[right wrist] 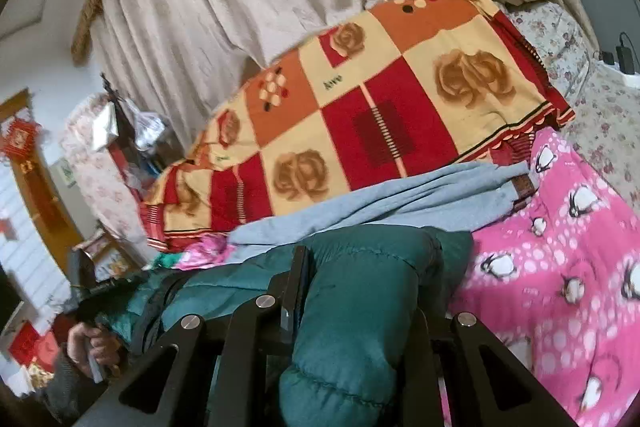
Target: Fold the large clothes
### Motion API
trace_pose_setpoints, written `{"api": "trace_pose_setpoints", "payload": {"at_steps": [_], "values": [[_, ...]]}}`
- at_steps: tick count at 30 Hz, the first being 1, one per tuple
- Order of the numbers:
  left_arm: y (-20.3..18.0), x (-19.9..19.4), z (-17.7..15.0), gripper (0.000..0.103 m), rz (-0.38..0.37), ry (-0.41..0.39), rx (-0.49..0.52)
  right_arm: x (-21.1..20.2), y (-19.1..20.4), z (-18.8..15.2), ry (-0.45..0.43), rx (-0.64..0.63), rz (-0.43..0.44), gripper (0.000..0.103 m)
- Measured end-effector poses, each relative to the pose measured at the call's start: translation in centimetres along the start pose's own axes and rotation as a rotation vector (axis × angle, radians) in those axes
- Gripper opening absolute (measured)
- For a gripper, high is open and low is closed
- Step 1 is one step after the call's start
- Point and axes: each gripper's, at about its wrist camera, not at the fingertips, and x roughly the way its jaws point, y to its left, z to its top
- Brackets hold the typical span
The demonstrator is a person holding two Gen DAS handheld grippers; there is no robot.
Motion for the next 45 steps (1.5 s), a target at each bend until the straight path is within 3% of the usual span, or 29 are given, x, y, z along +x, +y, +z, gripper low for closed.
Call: {"api": "trace_pose_setpoints", "payload": {"at_steps": [10,16,19,27,33,35,37,38,39,45], "values": [[4.3,12.4,2.4,0.012,0.127,0.102,-0.112,11.6,-4.6,2.0,0.122,0.021,-0.118,0.017],[4.1,17.4,2.1,0.012,0.253,0.116,-0.037,16.9,-7.4,2.1,0.189,0.097,-0.174,0.017],[4.4,19.4,1.9,0.013,0.280,0.143,-0.019,19.1,-8.6,1.7,0.219,0.104,-0.183,0.017],[5.1,21.8,1.4,0.015,0.277,0.140,0.019,21.6,-11.8,0.2,0.256,0.192,-0.125,0.017],[6.7,21.1,2.6,0.019,0.163,0.174,-0.139,20.6,-12.6,0.6,0.258,0.356,-0.063,0.031],[7.0,20.6,2.9,0.027,0.112,0.183,-0.201,19.9,-13.0,0.8,0.242,0.429,-0.031,0.035],[7.0,20.2,3.2,0.052,0.033,0.171,-0.228,19.2,-13.2,0.9,0.213,0.482,0.014,0.048],[6.7,20.1,3.2,0.055,0.022,0.167,-0.226,19.1,-13.2,1.0,0.206,0.493,0.029,0.052],[6.2,20.1,3.2,0.056,0.035,0.162,-0.205,19.1,-13.0,1.1,0.208,0.487,0.037,0.057],[3.8,20.2,2.8,0.056,0.146,0.152,-0.049,19.2,-11.8,1.2,0.228,0.411,-0.005,0.058]]}}
